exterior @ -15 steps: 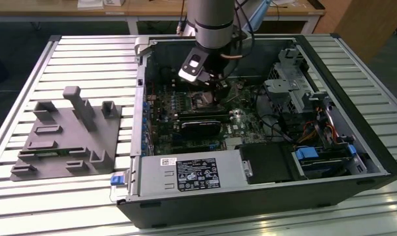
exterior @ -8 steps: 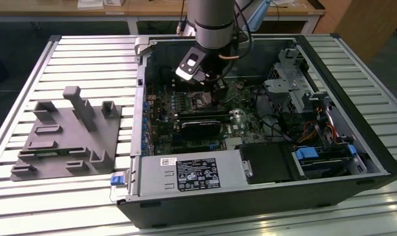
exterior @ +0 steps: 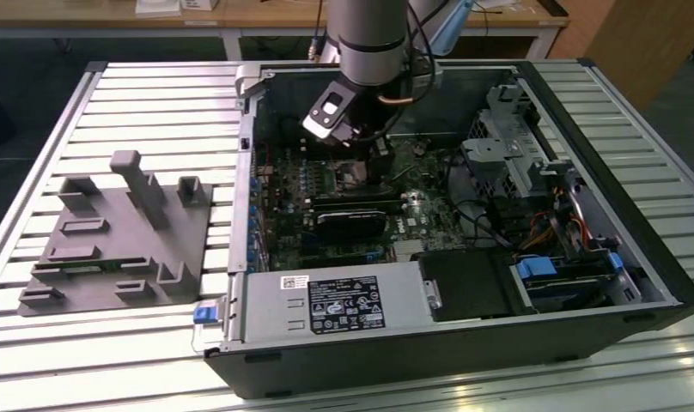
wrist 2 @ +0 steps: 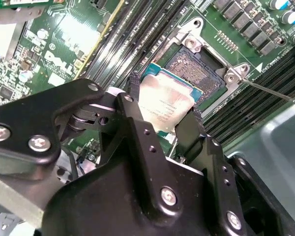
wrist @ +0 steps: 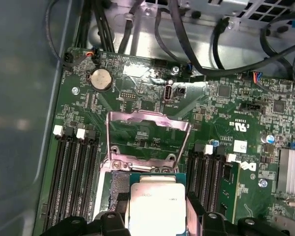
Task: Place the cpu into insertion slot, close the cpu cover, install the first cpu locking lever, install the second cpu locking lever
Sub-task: 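Place the cpu into insertion slot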
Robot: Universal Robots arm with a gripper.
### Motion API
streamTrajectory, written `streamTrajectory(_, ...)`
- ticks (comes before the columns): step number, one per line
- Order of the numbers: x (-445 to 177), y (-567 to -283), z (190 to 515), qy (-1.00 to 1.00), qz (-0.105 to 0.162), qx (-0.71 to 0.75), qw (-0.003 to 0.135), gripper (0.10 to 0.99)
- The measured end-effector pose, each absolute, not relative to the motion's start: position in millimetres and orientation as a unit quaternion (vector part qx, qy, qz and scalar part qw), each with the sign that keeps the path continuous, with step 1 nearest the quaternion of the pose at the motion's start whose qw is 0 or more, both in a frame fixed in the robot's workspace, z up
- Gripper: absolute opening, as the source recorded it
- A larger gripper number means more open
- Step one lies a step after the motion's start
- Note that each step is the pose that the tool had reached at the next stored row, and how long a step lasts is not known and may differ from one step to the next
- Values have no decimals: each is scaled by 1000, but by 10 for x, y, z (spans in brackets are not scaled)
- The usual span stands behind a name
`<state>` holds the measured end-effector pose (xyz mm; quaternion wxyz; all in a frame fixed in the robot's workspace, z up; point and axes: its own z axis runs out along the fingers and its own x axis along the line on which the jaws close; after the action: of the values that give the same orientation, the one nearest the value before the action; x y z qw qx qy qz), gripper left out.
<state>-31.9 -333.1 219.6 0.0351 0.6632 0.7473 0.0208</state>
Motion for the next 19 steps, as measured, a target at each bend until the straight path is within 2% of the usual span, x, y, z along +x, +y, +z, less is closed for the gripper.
streamTrajectory(19, -402, -3243, 2097, 719, 18, 693, 35, 541)
